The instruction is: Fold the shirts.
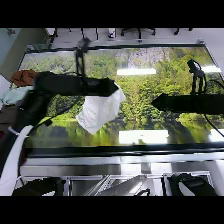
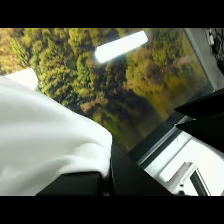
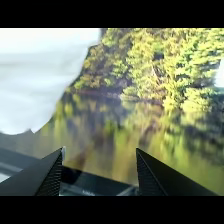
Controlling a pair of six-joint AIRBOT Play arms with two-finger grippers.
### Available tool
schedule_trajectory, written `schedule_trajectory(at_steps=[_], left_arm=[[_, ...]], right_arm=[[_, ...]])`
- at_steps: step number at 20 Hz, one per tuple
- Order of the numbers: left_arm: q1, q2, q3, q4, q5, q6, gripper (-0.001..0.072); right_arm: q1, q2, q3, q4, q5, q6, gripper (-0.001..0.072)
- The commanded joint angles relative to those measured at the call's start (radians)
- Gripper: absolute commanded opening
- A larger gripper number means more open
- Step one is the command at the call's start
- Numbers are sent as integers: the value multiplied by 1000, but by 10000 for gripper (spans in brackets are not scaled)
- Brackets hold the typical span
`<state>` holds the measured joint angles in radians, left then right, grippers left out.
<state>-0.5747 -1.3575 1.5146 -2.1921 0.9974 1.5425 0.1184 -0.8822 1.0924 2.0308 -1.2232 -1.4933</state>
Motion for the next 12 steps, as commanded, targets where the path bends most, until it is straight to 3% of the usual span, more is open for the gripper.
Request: schedule_trajectory(at_steps=[1, 2, 3, 6, 9, 12], left_arm=[[-110, -159, 7, 1, 7, -7, 89], [-123, -202, 7, 0, 4, -8, 428], [-122, -230, 7, -9, 7, -11, 607], [-39, -237, 8, -5, 103, -8, 607], [134, -153, -6, 93, 315, 4, 606], [280, 4, -218, 221, 354, 0, 607]], right_arm=[[0, 15, 6, -38, -109, 21, 497], [0, 15, 6, -46, -124, 20, 497], [0, 15, 6, -59, -135, 20, 497], [-1, 16, 6, -136, -146, 21, 497], [0, 14, 1, -200, -165, 28, 496], [0, 7, -63, -156, -132, 56, 497]])
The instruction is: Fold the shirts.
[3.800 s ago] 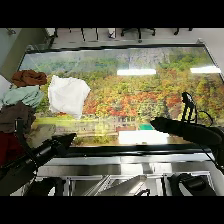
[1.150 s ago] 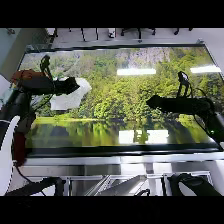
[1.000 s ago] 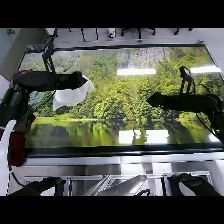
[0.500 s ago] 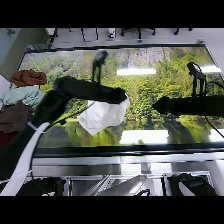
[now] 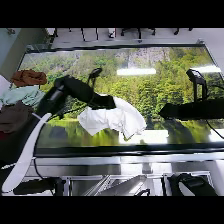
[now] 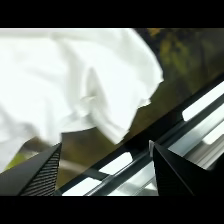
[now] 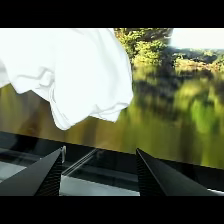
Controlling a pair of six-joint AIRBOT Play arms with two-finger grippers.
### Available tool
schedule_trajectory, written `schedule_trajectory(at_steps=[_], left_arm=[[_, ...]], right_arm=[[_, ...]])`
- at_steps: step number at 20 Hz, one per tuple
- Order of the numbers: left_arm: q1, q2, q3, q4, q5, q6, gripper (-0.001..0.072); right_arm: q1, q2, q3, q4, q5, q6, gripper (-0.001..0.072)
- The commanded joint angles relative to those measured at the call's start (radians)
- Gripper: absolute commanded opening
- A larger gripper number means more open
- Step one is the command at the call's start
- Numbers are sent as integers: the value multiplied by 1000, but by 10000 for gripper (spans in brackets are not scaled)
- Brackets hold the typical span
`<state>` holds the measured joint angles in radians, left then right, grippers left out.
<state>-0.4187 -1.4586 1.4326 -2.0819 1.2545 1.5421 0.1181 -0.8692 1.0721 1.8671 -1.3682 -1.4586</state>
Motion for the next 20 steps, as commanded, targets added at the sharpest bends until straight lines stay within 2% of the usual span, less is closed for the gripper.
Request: schedule_trajectory(at_steps=[1, 3, 5, 6, 8, 10, 13, 18, 19, 20], left_arm=[[168, 163, -257, 107, 54, 0, 607], [226, 254, -501, 77, -94, 2, 607], [265, 300, -672, -14, -272, 50, 607], [276, 304, -715, -82, -350, 91, 606], [280, 290, -723, -145, -456, 120, 606], [280, 238, -658, -145, -476, 120, 606], [280, 129, -526, -147, -427, 119, 606], [244, -5, -333, -147, -383, 118, 606], [226, -29, -307, -147, -390, 117, 606], [203, -56, -281, -147, -401, 117, 606]], right_arm=[[3, -14, -92, 76, 46, 10, 497], [14, -37, -216, 222, 164, -52, 497], [45, -94, -299, 241, 233, -56, 496], [62, -133, -322, 261, 232, -56, 497], [120, -199, -340, 285, 249, -56, 497], [187, -261, -340, 304, 312, -51, 497], [247, -367, -338, 372, 406, -53, 497], [253, -472, -335, 423, 497, -64, 496], [253, -472, -335, 423, 502, -64, 482], [252, -472, -335, 423, 507, -64, 416]])
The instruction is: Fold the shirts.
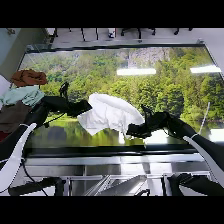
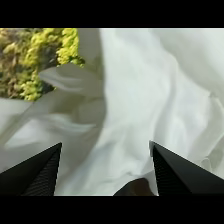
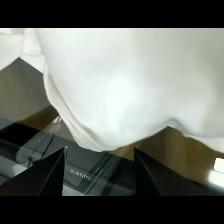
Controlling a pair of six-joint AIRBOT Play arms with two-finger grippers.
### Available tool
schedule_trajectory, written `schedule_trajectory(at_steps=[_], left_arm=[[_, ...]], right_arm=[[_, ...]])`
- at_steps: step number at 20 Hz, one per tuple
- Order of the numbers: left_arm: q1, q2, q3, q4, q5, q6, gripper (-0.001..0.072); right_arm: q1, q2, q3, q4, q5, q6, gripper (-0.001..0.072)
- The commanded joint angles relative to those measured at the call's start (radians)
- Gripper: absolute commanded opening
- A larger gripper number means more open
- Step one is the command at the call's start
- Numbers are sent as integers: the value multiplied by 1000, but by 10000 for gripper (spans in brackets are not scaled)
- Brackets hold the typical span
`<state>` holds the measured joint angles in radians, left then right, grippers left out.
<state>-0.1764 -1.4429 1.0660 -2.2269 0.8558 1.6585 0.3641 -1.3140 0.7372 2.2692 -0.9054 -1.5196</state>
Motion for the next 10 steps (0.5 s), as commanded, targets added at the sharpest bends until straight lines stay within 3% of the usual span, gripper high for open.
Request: schedule_trajectory(at_steps=[1, 2, 3, 4, 5, 6, 10], left_arm=[[-58, -98, 108, -1, 0, 0, 606], [-74, -123, 126, 0, 16, 1, 605], [-83, -143, 139, 2, 31, 1, 545], [-85, -156, 147, 3, 44, 1, 356], [-82, -163, 155, 3, 58, 1, 186], [-74, -163, 162, 3, 74, 1, 113], [-22, -147, 201, 9, 167, 1, 95]], right_arm=[[6, -27, 0, 21, 47, -3, 366], [6, -27, 0, 21, 46, -3, 368], [6, -27, 0, 21, 46, -3, 366], [6, -27, 0, 21, 46, -4, 323], [6, -26, 0, 21, 46, -5, 134], [6, -26, 0, 21, 43, -23, 43], [5, -25, 7, 21, 42, -49, 18]])
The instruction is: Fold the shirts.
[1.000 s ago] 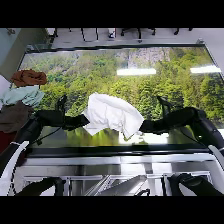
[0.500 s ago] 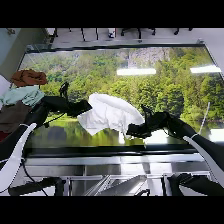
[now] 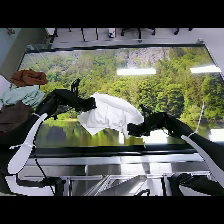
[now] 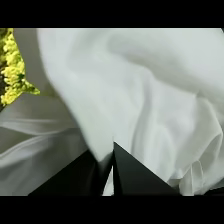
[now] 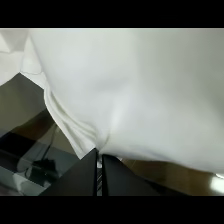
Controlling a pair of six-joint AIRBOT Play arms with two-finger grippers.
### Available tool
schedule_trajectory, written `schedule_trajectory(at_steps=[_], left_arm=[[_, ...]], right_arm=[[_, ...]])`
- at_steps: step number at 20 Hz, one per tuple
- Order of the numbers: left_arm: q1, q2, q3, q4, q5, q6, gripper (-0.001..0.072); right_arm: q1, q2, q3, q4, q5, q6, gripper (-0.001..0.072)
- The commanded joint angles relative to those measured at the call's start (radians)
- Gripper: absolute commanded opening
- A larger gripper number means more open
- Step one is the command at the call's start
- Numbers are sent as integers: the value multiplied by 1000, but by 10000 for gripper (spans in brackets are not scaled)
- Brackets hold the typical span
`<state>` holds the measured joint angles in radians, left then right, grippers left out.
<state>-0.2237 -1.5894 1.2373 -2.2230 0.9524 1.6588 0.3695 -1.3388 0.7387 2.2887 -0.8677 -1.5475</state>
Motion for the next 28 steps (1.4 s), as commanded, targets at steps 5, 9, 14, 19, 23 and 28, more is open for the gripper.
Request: schedule_trajectory(at_steps=[5, 9, 14, 19, 23, 28], left_arm=[[44, 118, 40, -4, 71, 2, 14], [47, 349, 107, -4, 79, 0, 14], [47, 652, 395, -3, 68, -61, 14], [49, 819, 654, 74, 50, -118, 13], [54, 773, 714, 163, 152, -187, 13], [54, 504, 617, 164, 263, -186, 14]], right_arm=[[-37, 85, 107, 0, -7, -65, 18], [-128, 287, 311, -2, -98, -101, 18], [-203, 578, 712, -21, -109, -185, 18], [-206, 727, 943, -106, -156, -196, 18], [-206, 692, 943, -160, -161, -195, 18], [-206, 375, 943, -253, -164, -195, 18]])
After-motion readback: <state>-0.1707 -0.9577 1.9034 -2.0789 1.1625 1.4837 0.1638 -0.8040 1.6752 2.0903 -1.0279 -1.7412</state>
